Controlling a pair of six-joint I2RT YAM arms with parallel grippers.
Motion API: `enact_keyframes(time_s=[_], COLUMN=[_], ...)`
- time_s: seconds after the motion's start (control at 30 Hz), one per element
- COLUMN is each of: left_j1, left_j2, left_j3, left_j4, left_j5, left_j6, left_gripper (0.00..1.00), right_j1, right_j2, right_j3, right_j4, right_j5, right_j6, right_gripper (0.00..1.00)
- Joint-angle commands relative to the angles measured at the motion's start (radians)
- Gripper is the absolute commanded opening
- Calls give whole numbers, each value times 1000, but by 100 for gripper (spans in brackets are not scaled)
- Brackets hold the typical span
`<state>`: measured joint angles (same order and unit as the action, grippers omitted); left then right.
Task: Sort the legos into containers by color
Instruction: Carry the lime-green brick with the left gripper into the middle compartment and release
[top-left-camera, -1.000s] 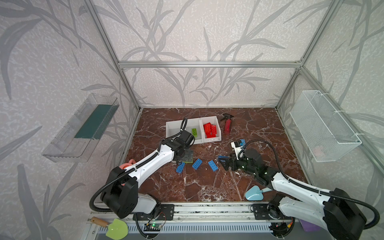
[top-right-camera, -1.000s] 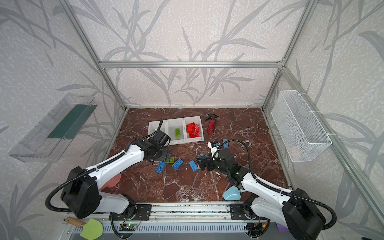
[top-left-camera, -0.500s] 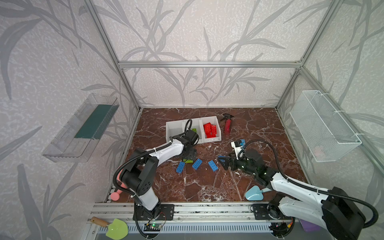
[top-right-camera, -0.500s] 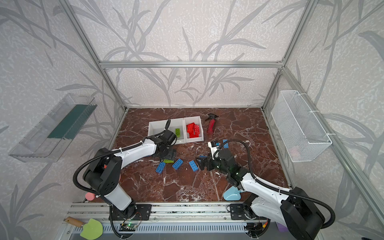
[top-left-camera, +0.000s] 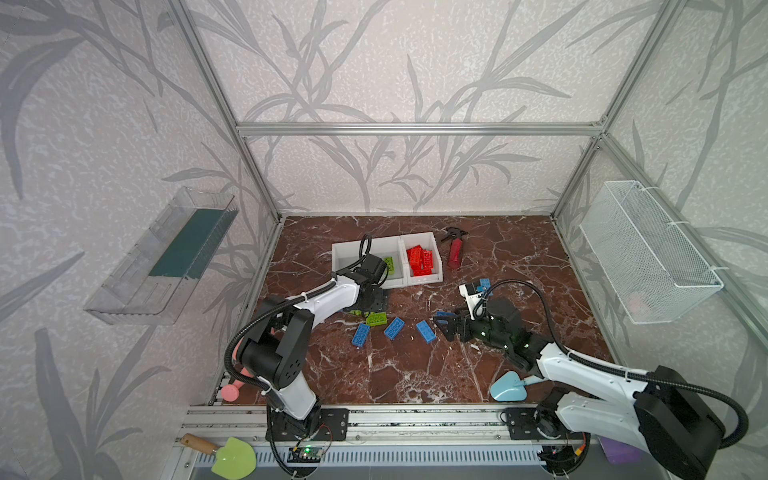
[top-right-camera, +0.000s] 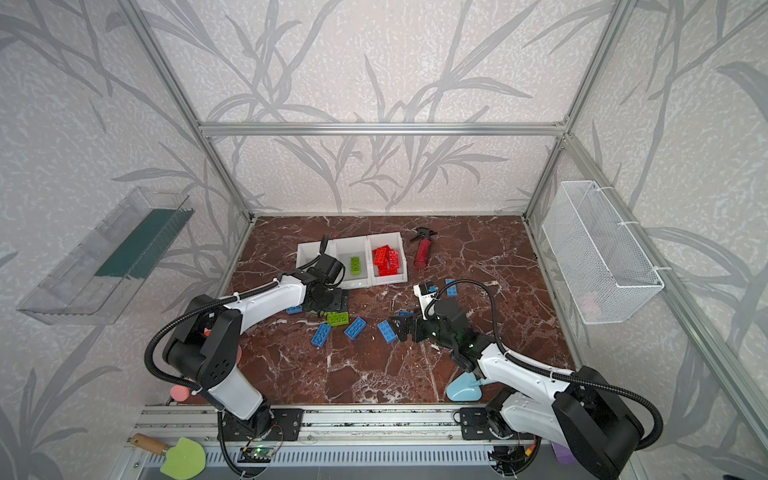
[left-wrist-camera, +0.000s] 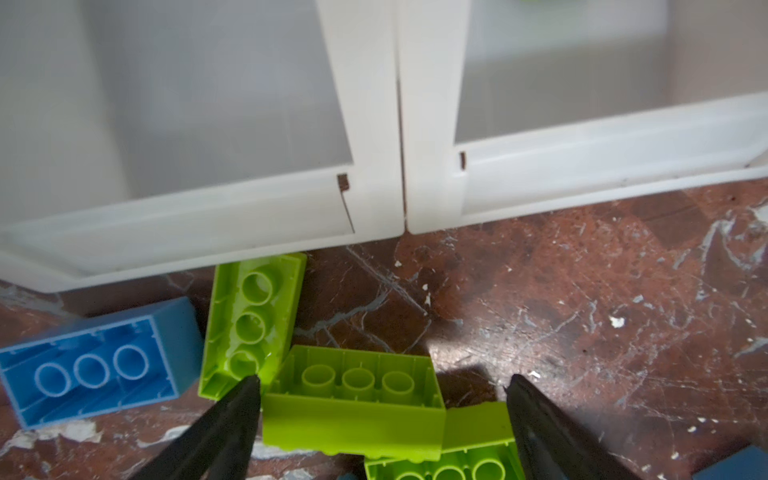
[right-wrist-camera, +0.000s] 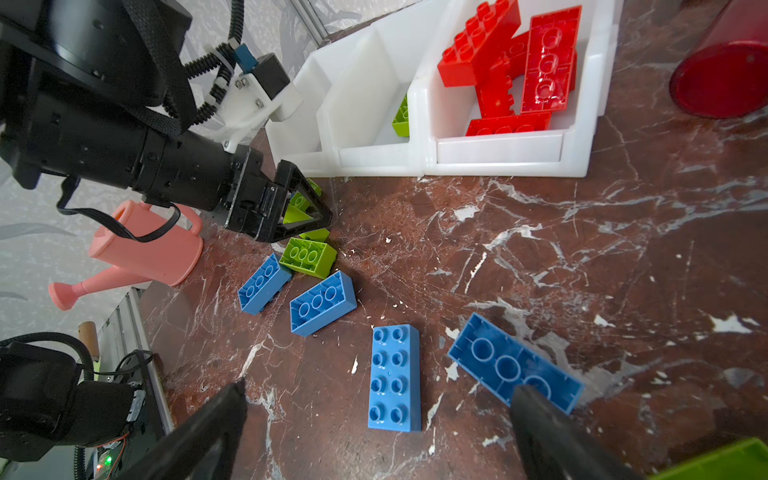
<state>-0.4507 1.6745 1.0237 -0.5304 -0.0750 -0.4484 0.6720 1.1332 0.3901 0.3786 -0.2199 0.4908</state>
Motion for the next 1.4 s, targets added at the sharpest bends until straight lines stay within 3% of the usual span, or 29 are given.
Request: enact_keyframes(time_s=[0.0, 0.67, 0.87, 1.1, 1.37], left_j1=[0, -5, -13, -16, -10], left_j2=[16, -16, -95, -141, 29], left_j3=[-23, -28, -7, 139, 422], left_j4=[28, 40, -10, -106, -173], left_j5=[16, 24, 16, 27, 43], left_j6=[-30, -43, -44, -1, 63], left_gripper=[91, 58, 57, 57, 57], right_j1=[-3, -3, -2, -3, -3], right_j2=[5, 20, 21, 13, -6], right_j3=[-2, 1, 2, -1, -3], right_j4=[31, 31, 32, 29, 21], right_j5=[-13, -13, -12, -12, -6], right_j6=[8, 9, 9, 9, 7], right_gripper=[99, 99, 99, 98, 98])
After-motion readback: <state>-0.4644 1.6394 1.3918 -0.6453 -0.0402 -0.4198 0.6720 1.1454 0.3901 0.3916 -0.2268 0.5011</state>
